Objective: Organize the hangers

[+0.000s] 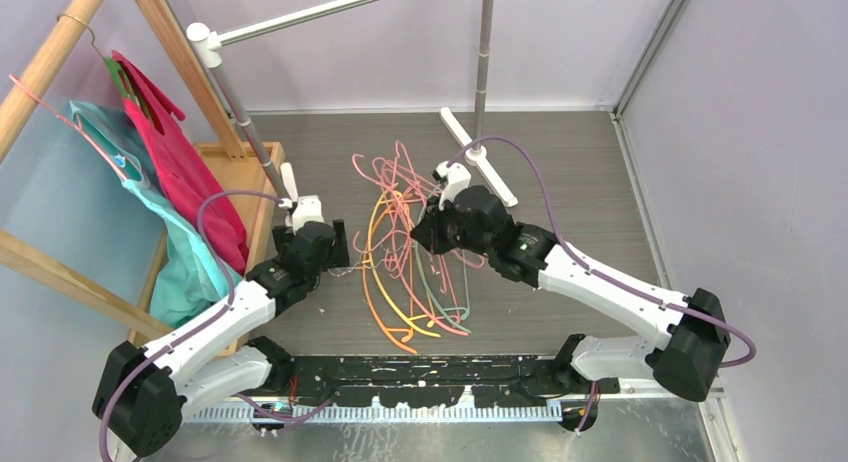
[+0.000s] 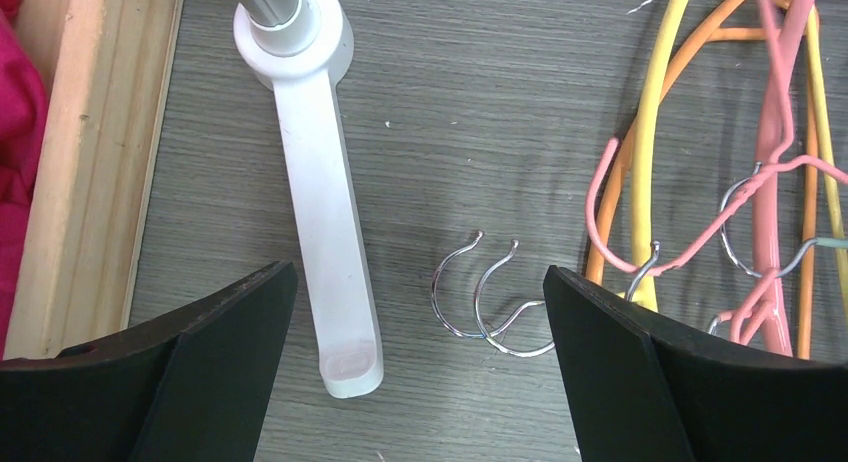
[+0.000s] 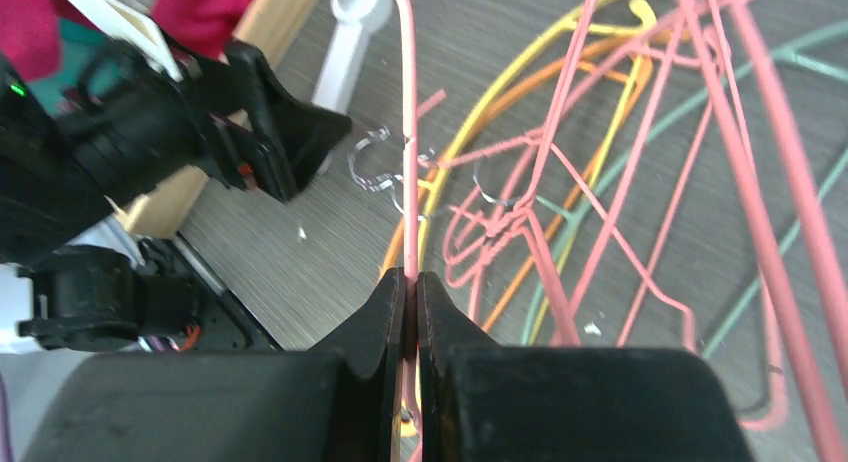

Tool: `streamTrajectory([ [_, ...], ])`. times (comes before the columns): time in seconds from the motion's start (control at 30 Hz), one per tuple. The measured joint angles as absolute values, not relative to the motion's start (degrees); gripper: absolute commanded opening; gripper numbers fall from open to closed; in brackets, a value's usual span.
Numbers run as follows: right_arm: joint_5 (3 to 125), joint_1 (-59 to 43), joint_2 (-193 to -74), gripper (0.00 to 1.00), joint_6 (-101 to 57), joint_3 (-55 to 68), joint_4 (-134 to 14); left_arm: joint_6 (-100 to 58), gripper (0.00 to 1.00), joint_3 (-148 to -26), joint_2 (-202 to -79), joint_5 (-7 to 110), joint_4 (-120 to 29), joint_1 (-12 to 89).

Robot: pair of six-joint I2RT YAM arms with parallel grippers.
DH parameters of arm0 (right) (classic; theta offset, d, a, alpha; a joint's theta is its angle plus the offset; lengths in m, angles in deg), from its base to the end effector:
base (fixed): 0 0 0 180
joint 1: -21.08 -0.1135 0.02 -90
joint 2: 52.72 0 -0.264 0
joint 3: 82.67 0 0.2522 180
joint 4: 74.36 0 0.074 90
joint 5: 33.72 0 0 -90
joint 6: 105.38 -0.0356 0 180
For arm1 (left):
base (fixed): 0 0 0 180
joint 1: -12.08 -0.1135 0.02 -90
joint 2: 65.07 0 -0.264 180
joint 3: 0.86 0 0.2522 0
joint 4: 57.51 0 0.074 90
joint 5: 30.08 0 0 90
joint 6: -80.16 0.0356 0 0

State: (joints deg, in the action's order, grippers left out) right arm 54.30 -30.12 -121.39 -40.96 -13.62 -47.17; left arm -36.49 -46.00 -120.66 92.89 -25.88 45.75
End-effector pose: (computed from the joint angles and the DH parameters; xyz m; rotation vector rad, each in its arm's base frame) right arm 0.1726 0.2127 0.3117 -0.4512 2.0868 0.7866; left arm 0.1738 -0.0925 0.2160 -0.1506 2.1635 0.0701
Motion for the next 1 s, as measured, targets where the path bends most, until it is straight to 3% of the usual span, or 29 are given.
streamTrajectory([
  [0.27, 53.2, -30.1, -123.6, 0.01, -39.5, -12.5, -48.7, -37.3, 0.98, -45.0, -118.8, 92.9, -26.1, 45.7],
  [0.73, 25.2, -30.1, -112.5, 0.01, -33.8, -13.4, -33.5, -37.4, 0.98, -44.9, -122.0, 93.0, -26.3, 45.7],
  [1.0, 18.9, -30.1, -111.9, 0.01, -32.4, -13.4, -30.1, -37.5, 0.98, -44.9, -122.8, 93.0, -26.4, 45.7],
])
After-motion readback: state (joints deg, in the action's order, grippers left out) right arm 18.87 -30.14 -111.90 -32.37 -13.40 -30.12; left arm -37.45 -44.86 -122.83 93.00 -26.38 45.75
